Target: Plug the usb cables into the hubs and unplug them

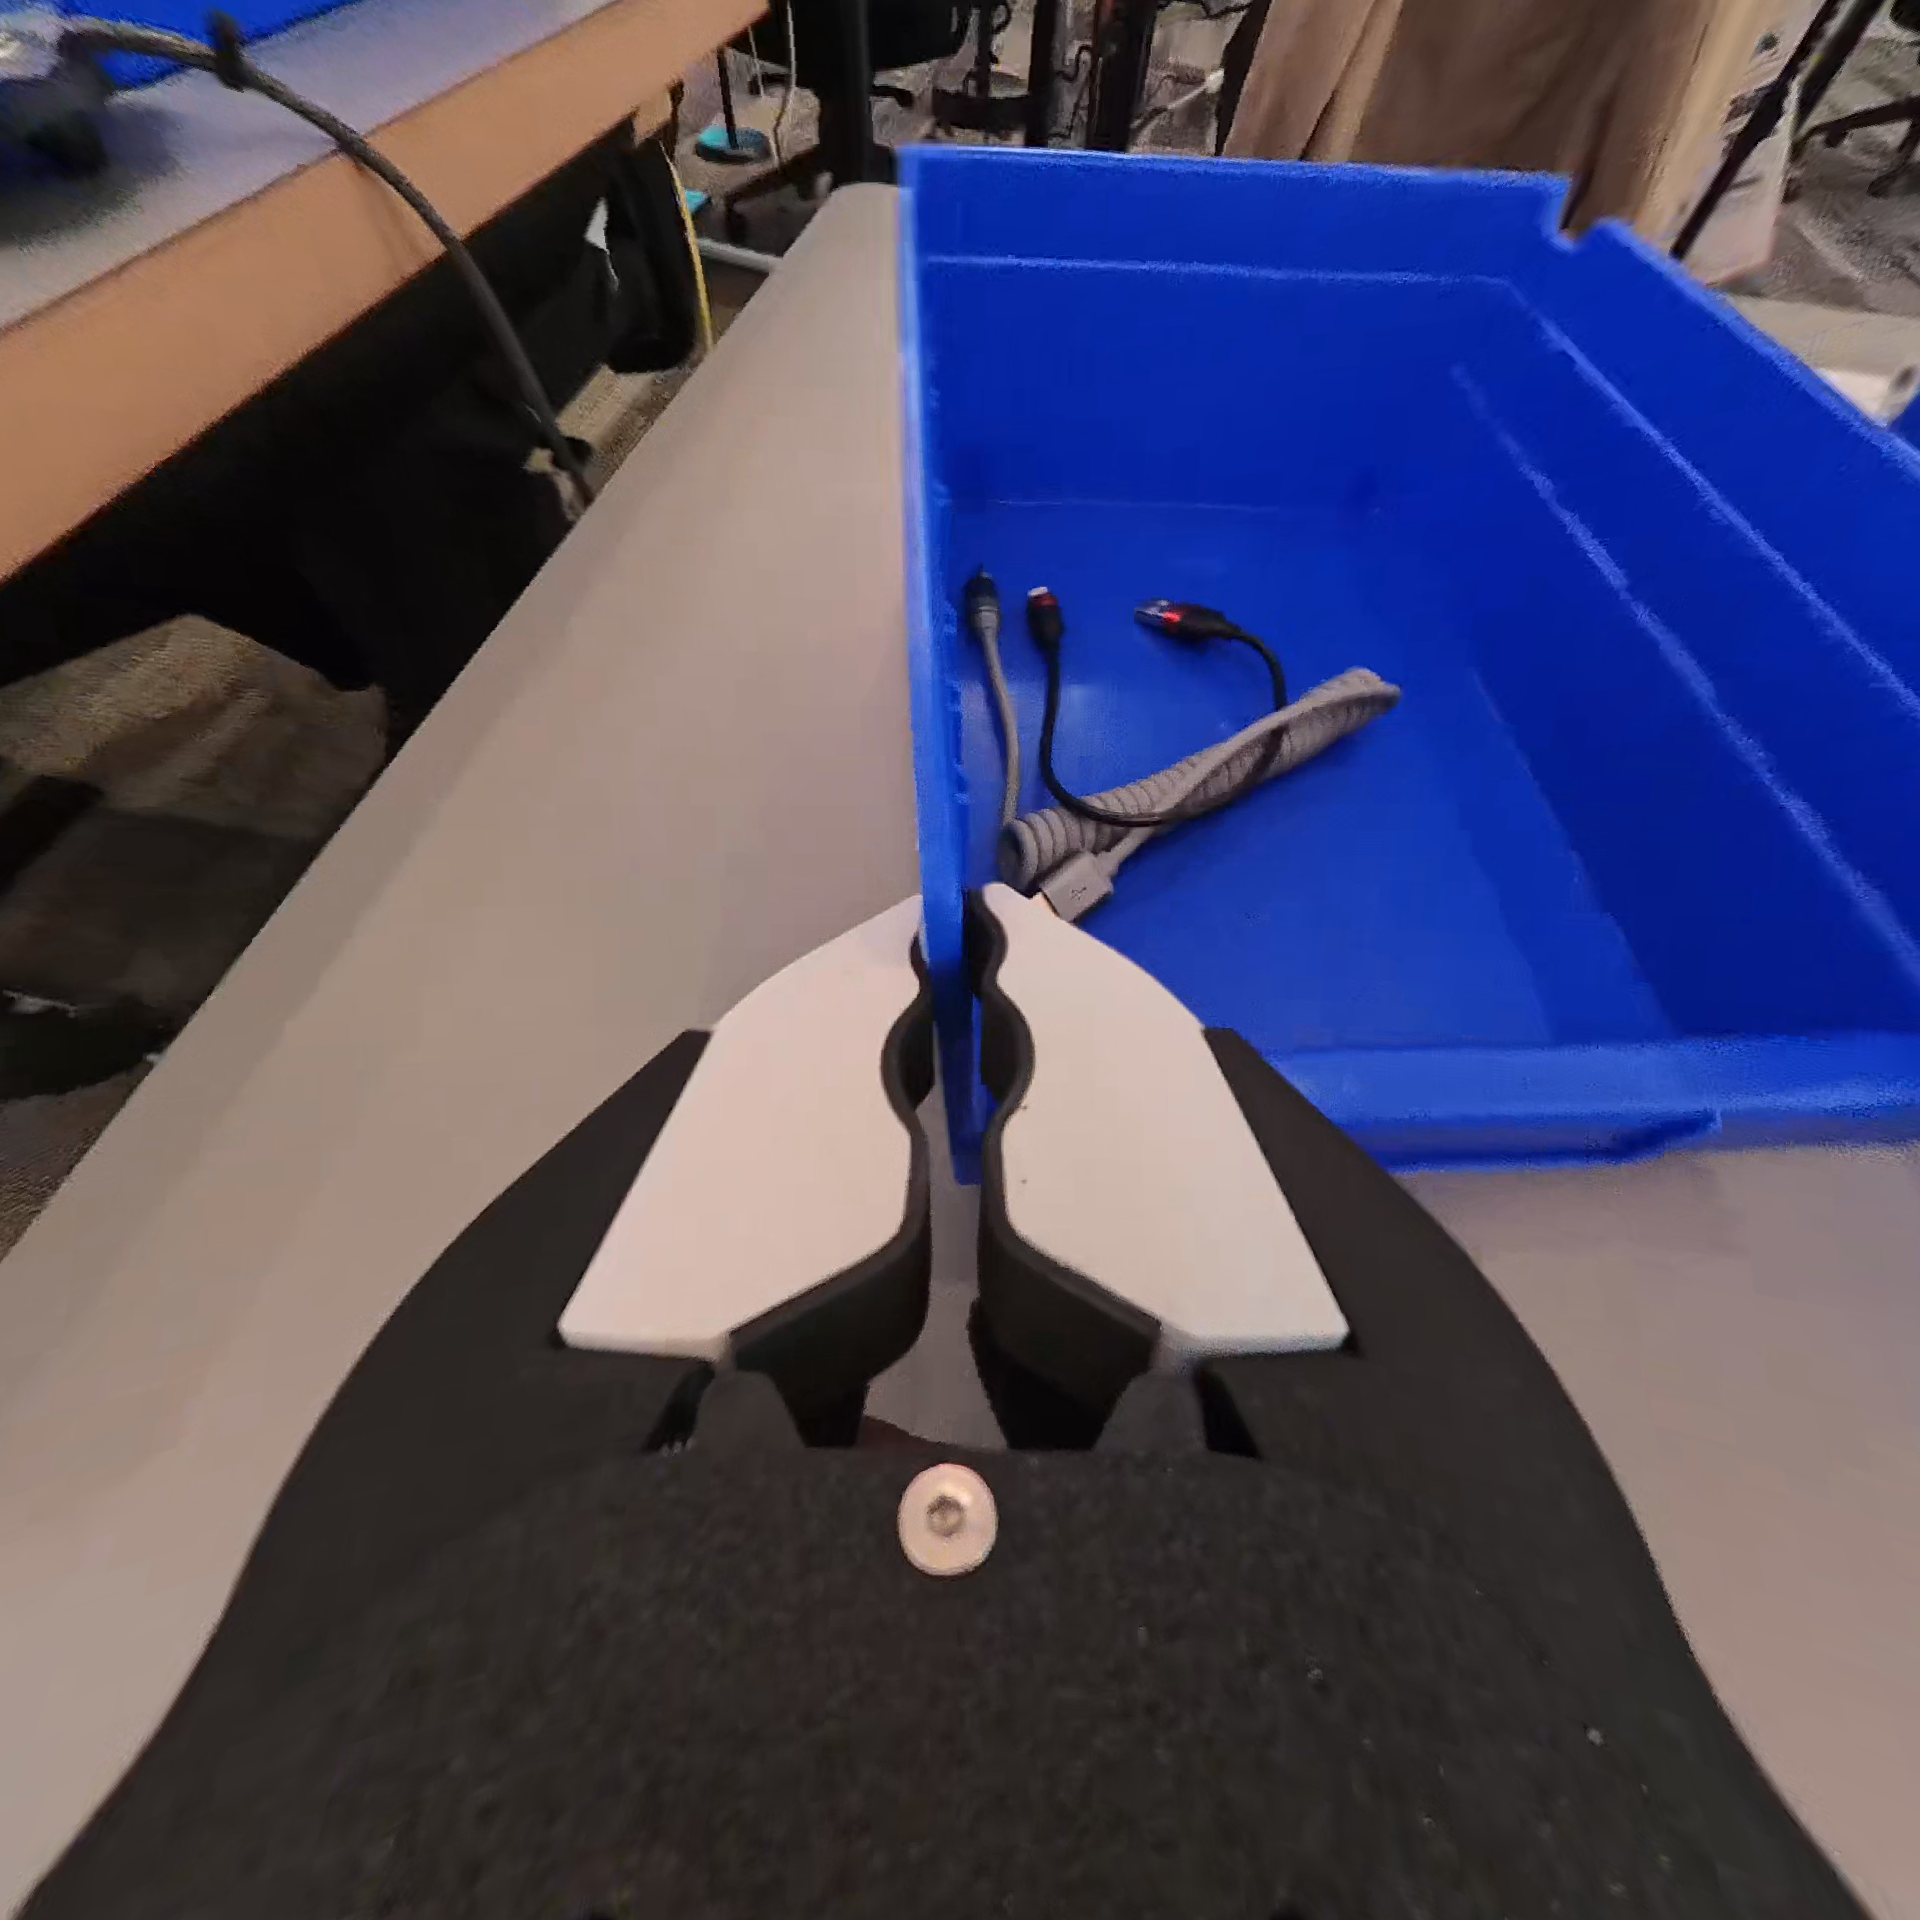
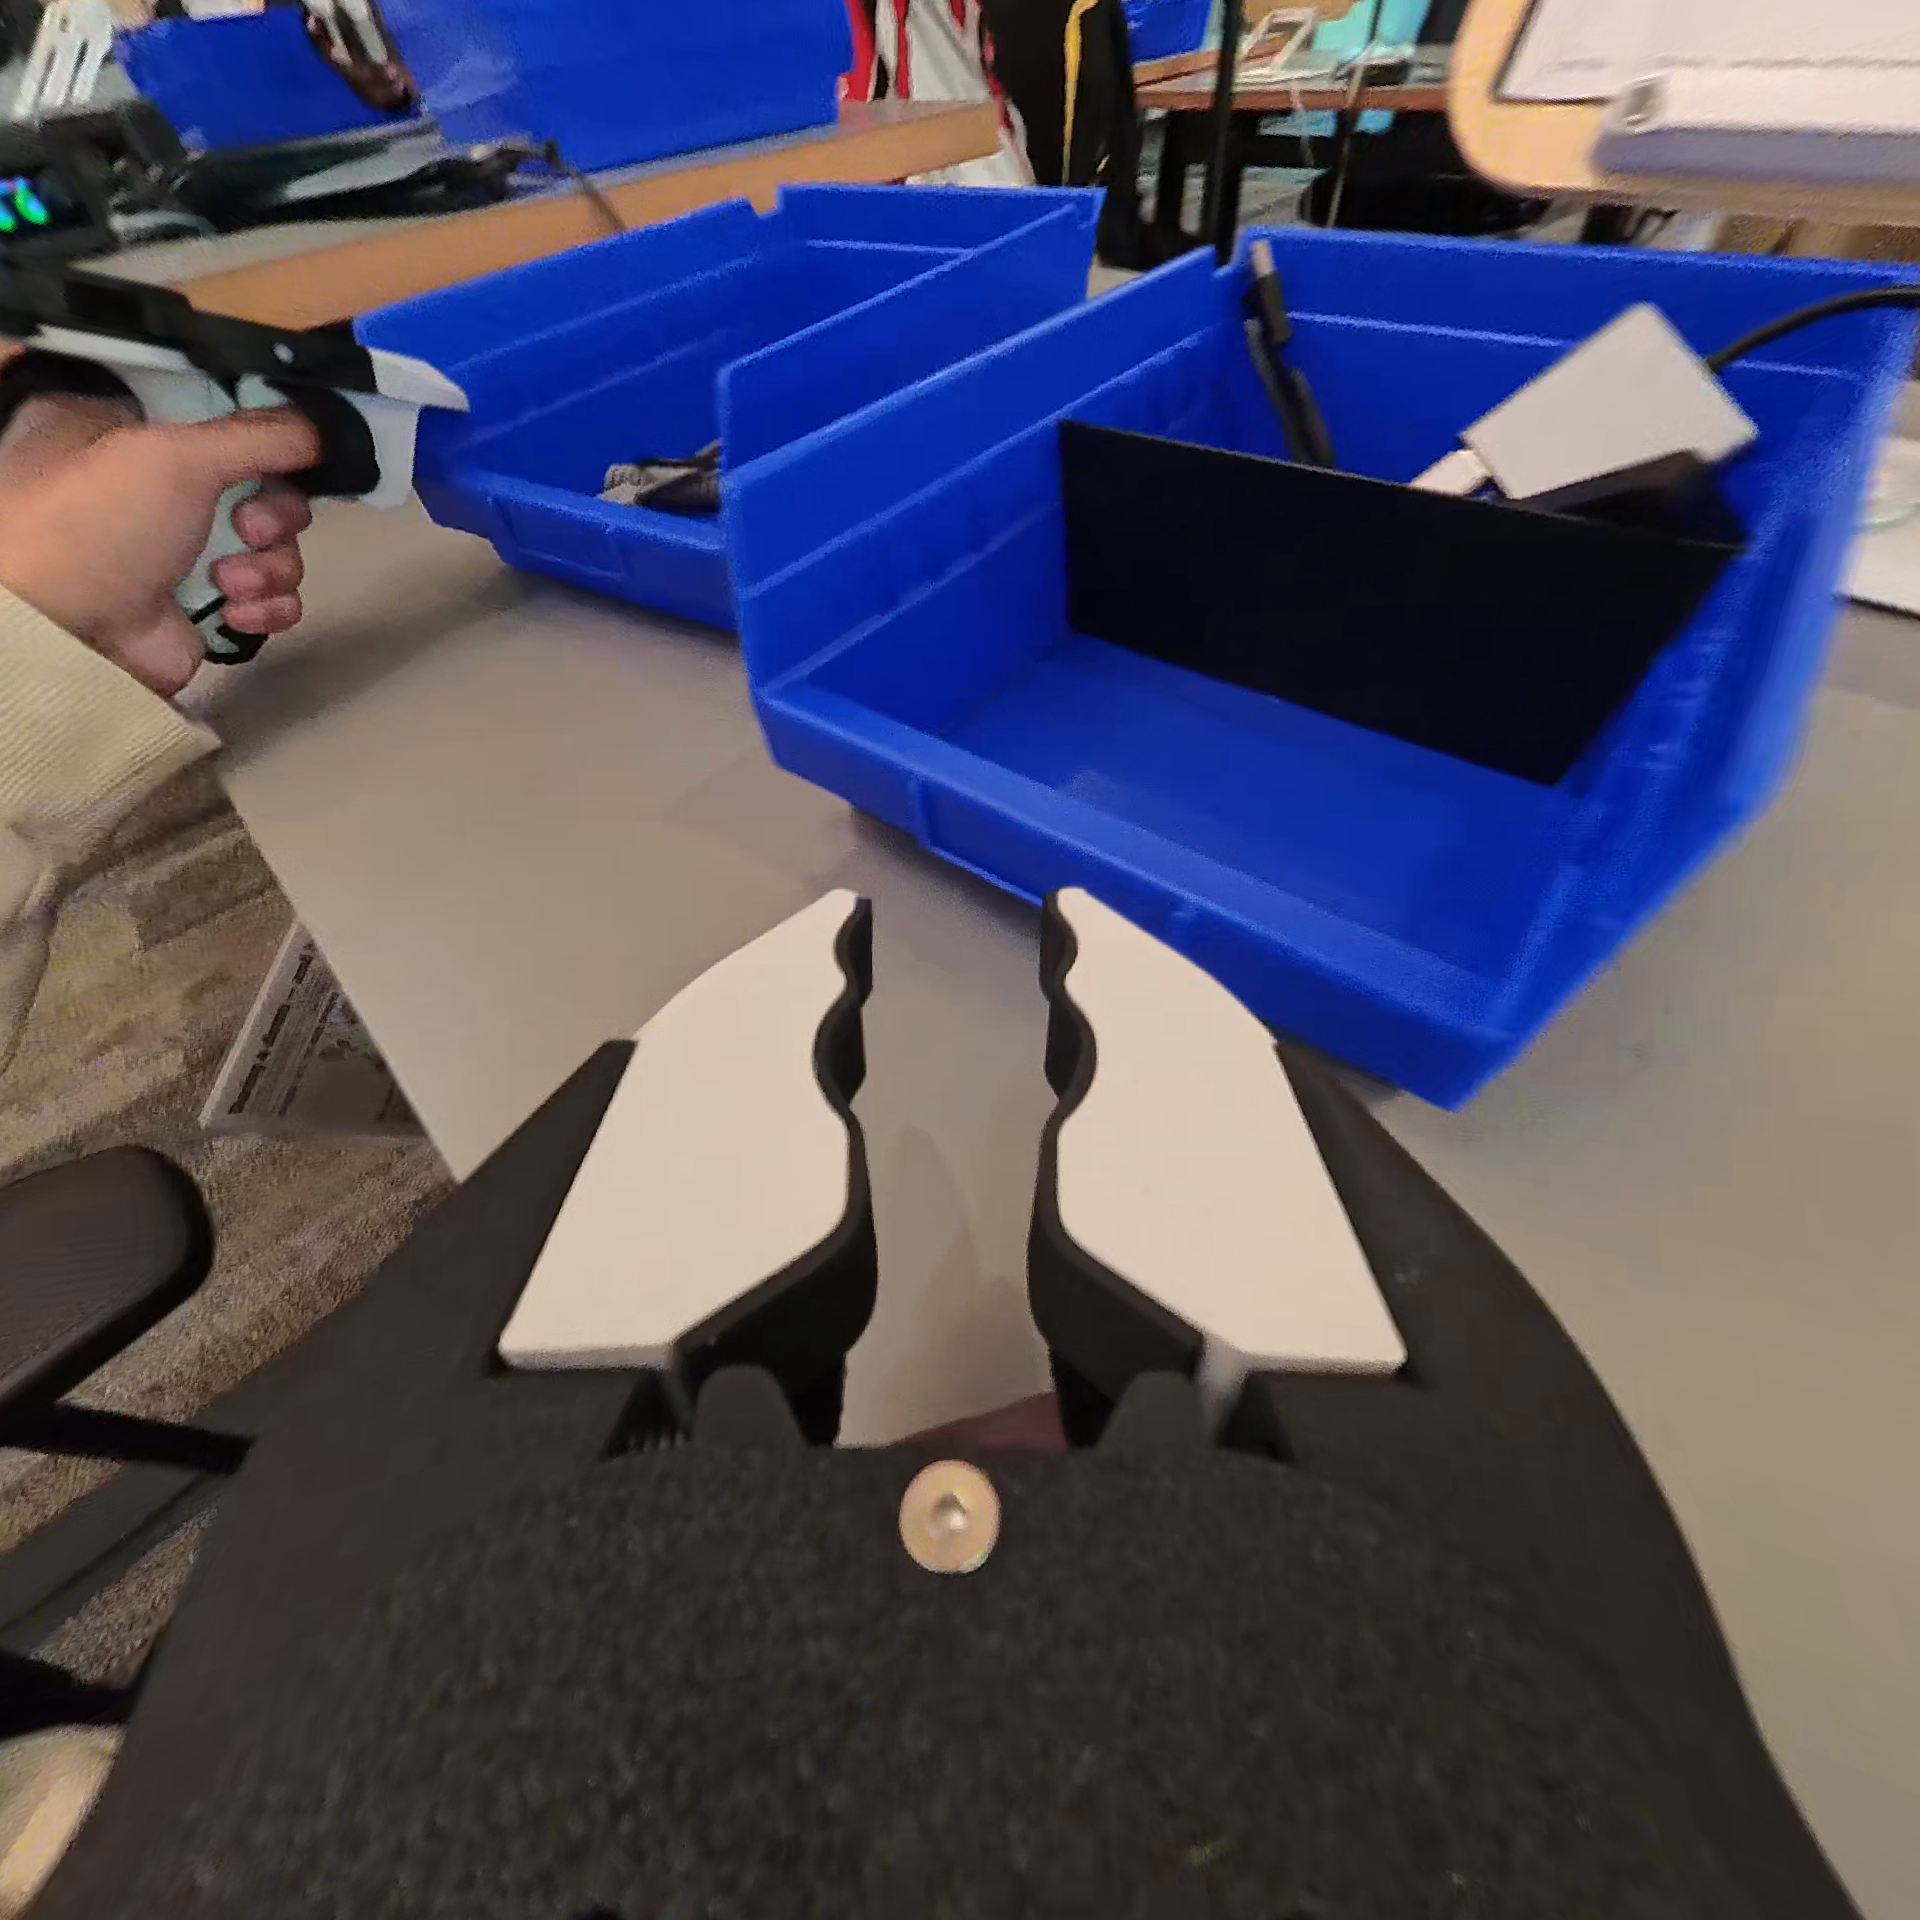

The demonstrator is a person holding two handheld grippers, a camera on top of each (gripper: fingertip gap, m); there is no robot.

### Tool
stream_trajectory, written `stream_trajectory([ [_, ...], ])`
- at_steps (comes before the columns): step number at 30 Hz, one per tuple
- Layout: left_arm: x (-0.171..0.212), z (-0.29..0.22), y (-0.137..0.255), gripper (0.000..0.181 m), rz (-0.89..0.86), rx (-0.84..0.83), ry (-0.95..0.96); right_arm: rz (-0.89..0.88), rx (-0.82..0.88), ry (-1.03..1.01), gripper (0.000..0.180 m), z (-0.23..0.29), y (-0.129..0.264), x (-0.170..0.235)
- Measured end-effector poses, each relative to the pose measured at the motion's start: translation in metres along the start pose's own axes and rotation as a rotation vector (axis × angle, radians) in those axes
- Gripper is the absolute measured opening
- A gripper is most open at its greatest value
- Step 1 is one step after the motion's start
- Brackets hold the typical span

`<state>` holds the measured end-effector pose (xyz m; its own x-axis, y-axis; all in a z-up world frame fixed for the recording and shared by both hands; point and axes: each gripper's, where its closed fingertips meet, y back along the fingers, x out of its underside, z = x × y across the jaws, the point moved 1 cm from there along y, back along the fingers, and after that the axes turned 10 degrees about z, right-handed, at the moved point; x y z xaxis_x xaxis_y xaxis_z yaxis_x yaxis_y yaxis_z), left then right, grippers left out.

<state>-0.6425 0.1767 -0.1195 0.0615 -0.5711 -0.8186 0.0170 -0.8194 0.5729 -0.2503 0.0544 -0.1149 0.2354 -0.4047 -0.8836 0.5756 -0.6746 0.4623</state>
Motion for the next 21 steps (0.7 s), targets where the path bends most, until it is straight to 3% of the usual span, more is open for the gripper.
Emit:
stream_trajectory([
  [10, 0.084, -0.014, 0.121, 0.002, -0.068, -0.104, 0.101, 0.031, -0.087, 0.067, 0.041, 0.103, -0.07, -0.029],
  [13, 0.1, -0.024, 0.143, 0.002, -0.077, -0.113, 0.118, -0.012, -0.125, 0.06, 0.042, 0.134, -0.081, -0.035],
  [17, 0.112, -0.047, 0.158, 0.004, -0.082, -0.148, 0.05, 0.013, -0.008, 0.104, 0.045, 0.137, -0.093, -0.029],
  [19, 0.115, -0.055, 0.164, 0.004, -0.099, -0.198, 0.018, 0.007, 0.07, 0.019, 0.013, 0.119, -0.092, -0.031],
  [21, 0.108, -0.062, 0.175, 0.005, -0.169, -0.218, -0.01, -0.009, 0.03, -0.043, 0.004, 0.111, -0.091, -0.038],
])
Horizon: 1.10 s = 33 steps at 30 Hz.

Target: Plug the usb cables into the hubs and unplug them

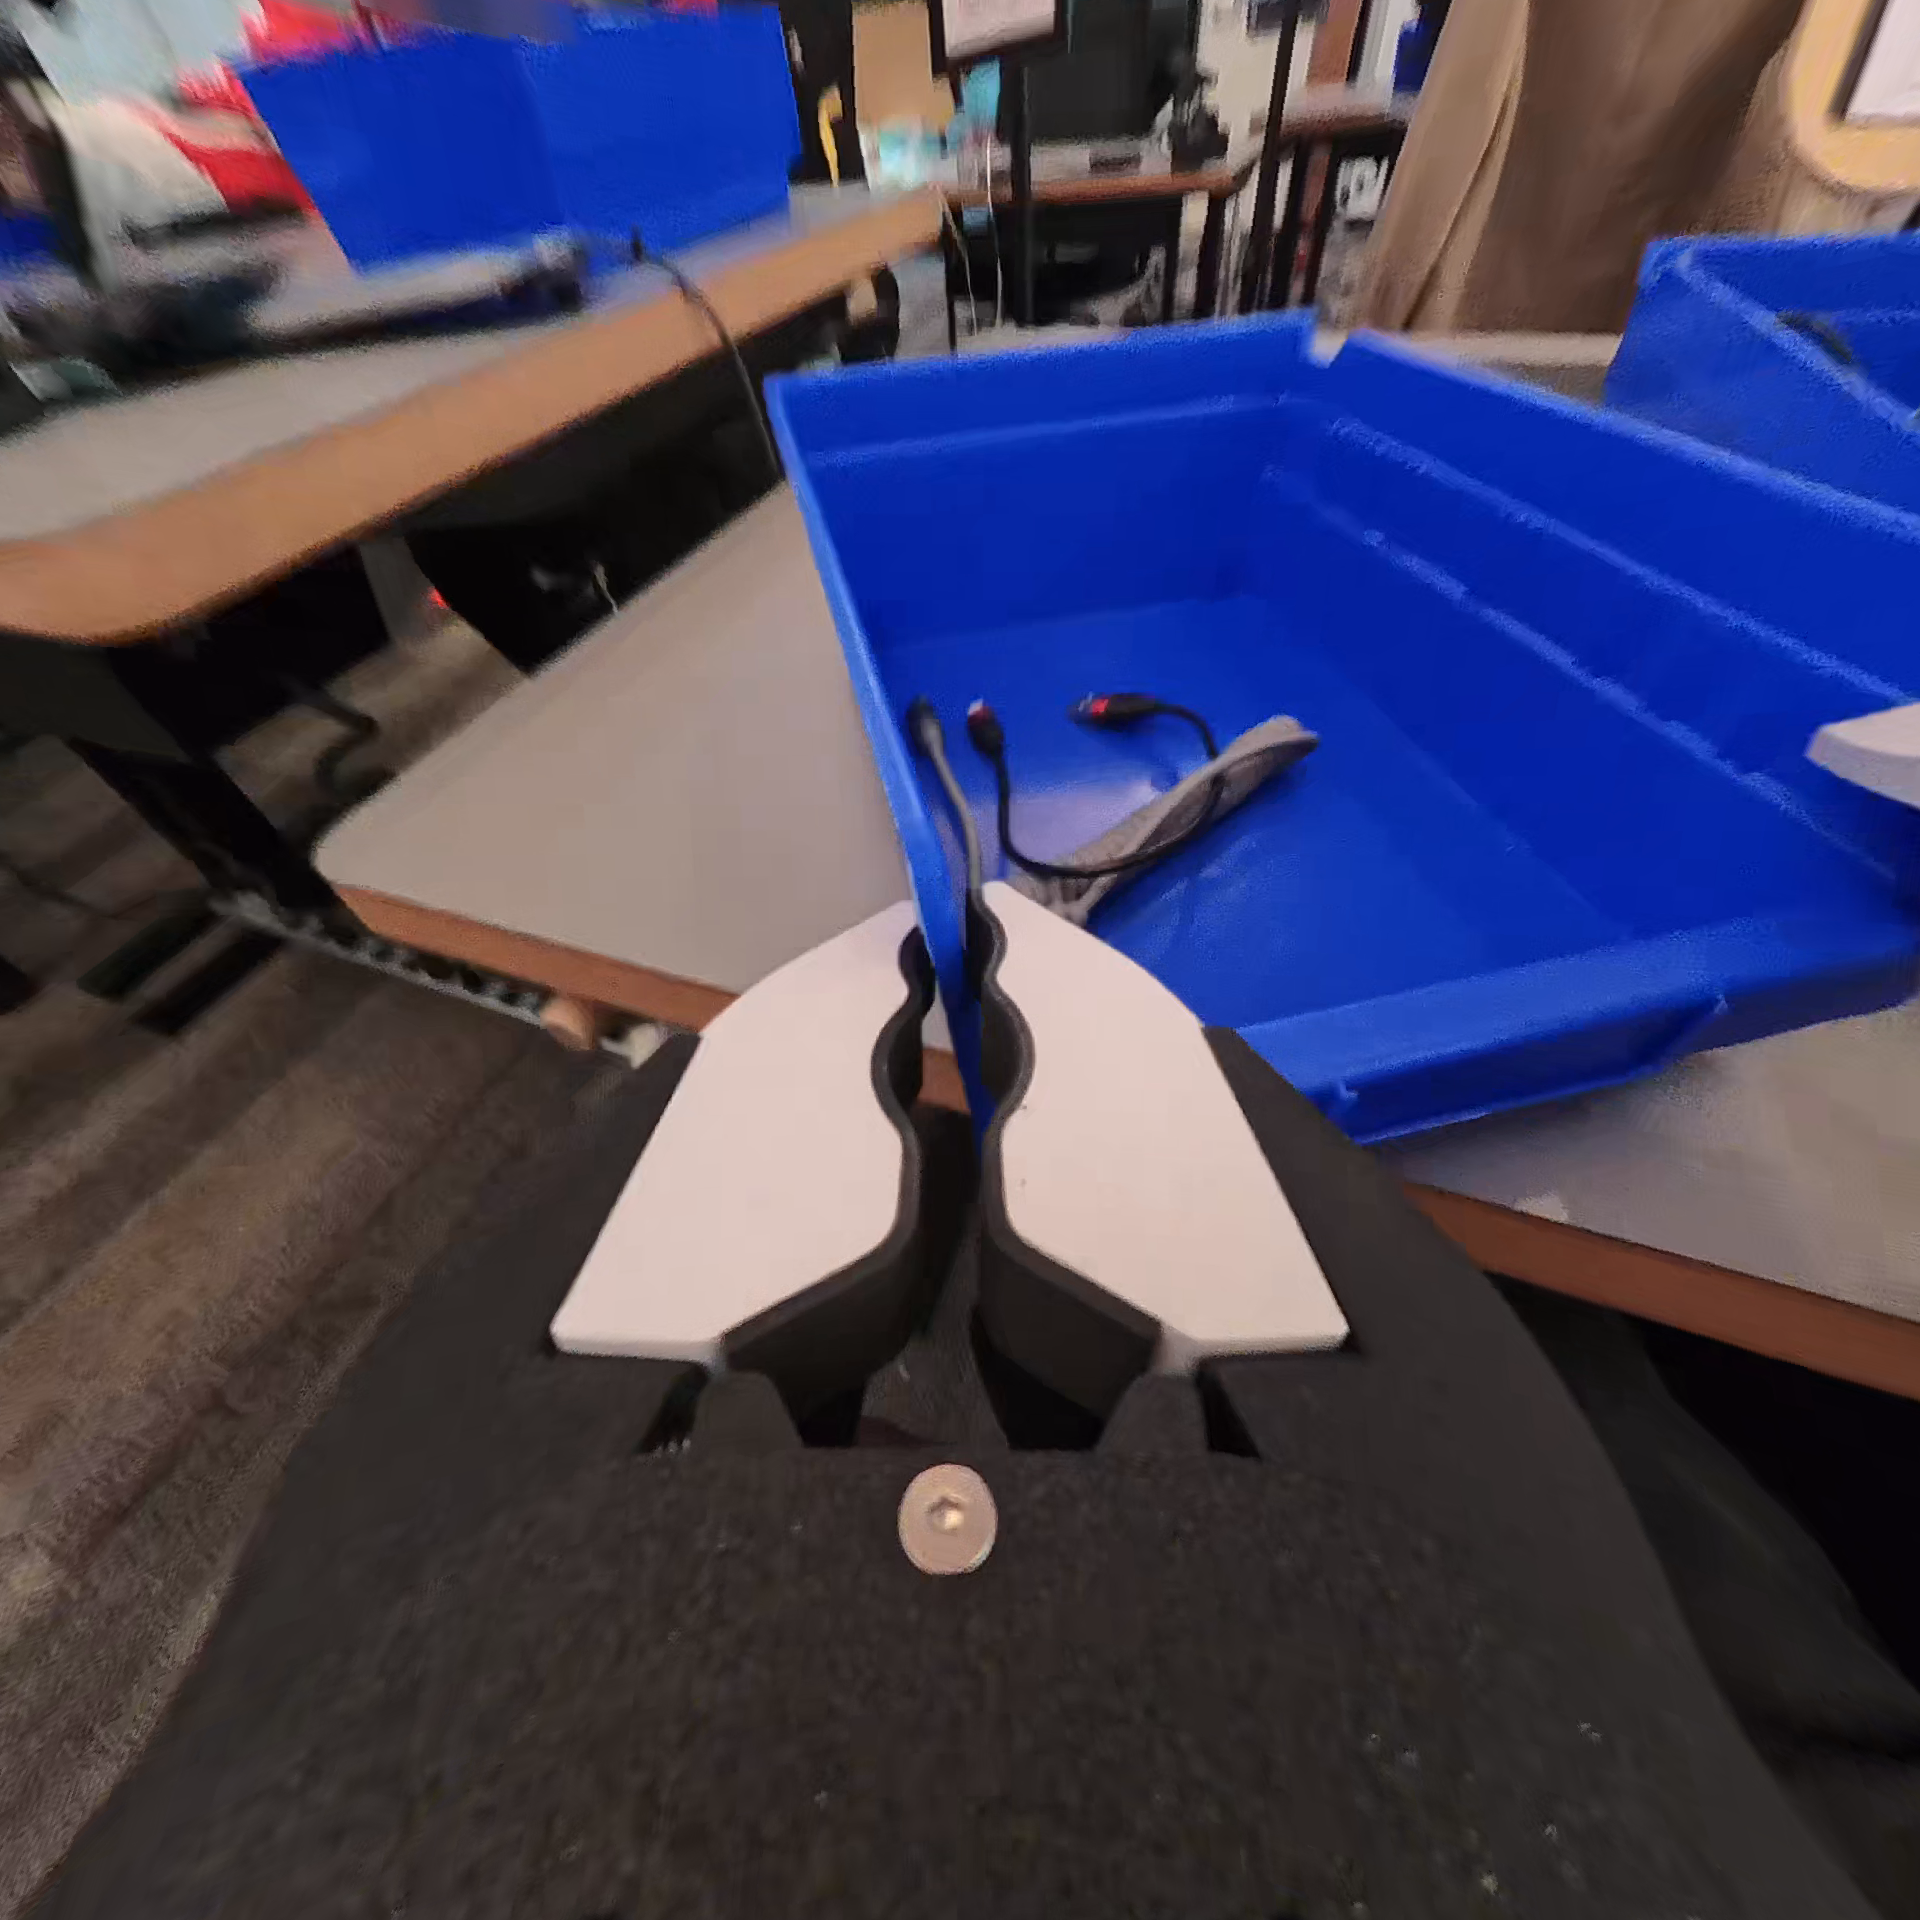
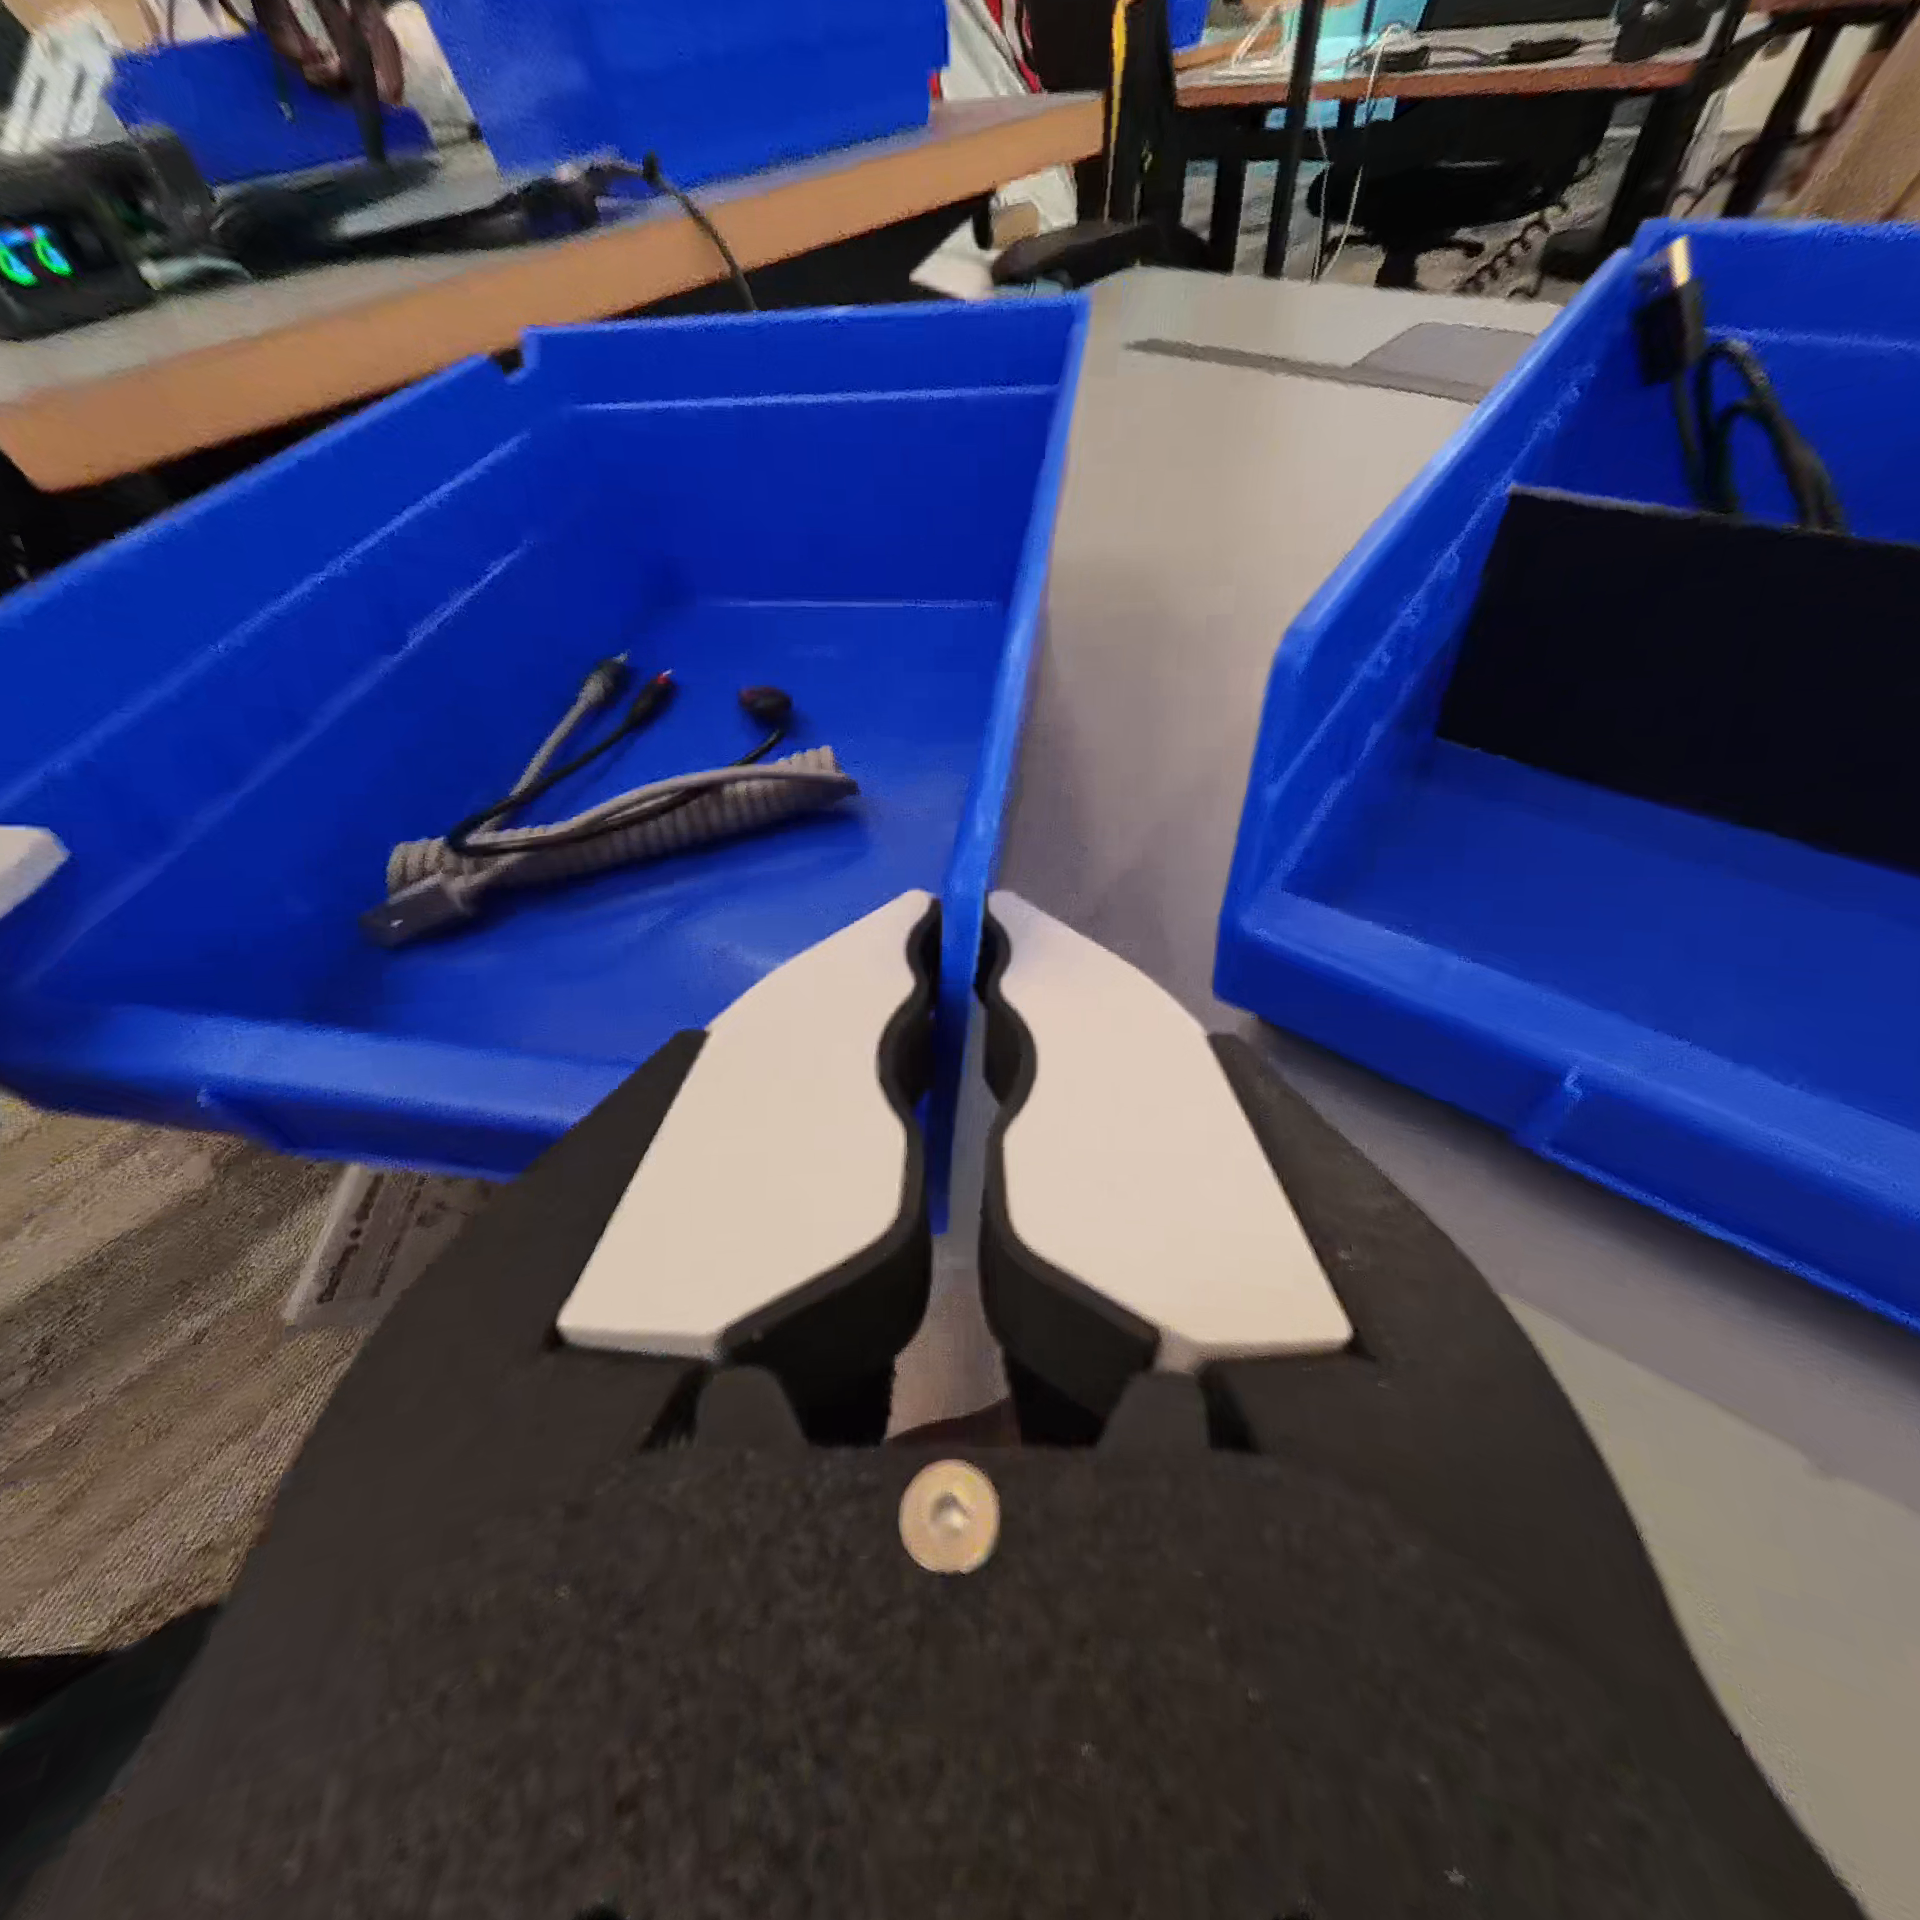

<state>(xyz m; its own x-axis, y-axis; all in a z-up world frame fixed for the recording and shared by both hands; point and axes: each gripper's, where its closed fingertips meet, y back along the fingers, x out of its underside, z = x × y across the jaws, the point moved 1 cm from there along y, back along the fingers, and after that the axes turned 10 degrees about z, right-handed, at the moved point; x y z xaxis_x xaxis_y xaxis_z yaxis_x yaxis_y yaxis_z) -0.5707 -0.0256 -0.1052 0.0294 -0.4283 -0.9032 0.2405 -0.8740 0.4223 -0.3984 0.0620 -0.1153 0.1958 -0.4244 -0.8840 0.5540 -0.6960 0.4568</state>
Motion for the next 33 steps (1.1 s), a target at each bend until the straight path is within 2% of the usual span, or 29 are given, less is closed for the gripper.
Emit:
stream_trajectory([
  [4, -0.038, -0.006, 0.035, 0.005, -0.175, -0.083, -0.058, -0.159, 0.027, 0.009, 0.003, 0.0, 0.029, -0.039],
  [8, -0.092, -0.033, 0.061, 0.005, -0.289, -0.031, -0.068, -0.295, 0.075, 0.015, 0.003, -0.021, 0.082, -0.085],
  [12, -0.148, -0.104, 0.068, 0.005, -0.374, 0.118, -0.118, -0.383, 0.198, -0.021, 0.003, -0.085, 0.145, -0.115],
  [16, -0.18, -0.213, 0.068, 0.005, -0.422, 0.308, -0.144, -0.416, 0.4, -0.043, 0.003, -0.174, 0.218, -0.12],
  [21, -0.19, -0.377, 0.063, 0.005, -0.391, 0.548, -0.193, -0.34, 0.62, -0.164, 0.003, -0.304, 0.302, -0.086],
  [25, -0.169, -0.493, 0.054, 0.004, -0.316, 0.67, -0.196, -0.27, 0.735, -0.279, 0.004, -0.394, 0.345, -0.031],
  [29, -0.128, -0.571, 0.036, 0.003, -0.2, 0.715, -0.213, -0.178, 0.763, -0.339, 0.004, -0.459, 0.356, 0.023],
  [33, -0.089, -0.606, 0.024, 0.004, -0.105, 0.693, -0.259, -0.081, 0.705, -0.383, 0.003, -0.498, 0.346, 0.066],
])
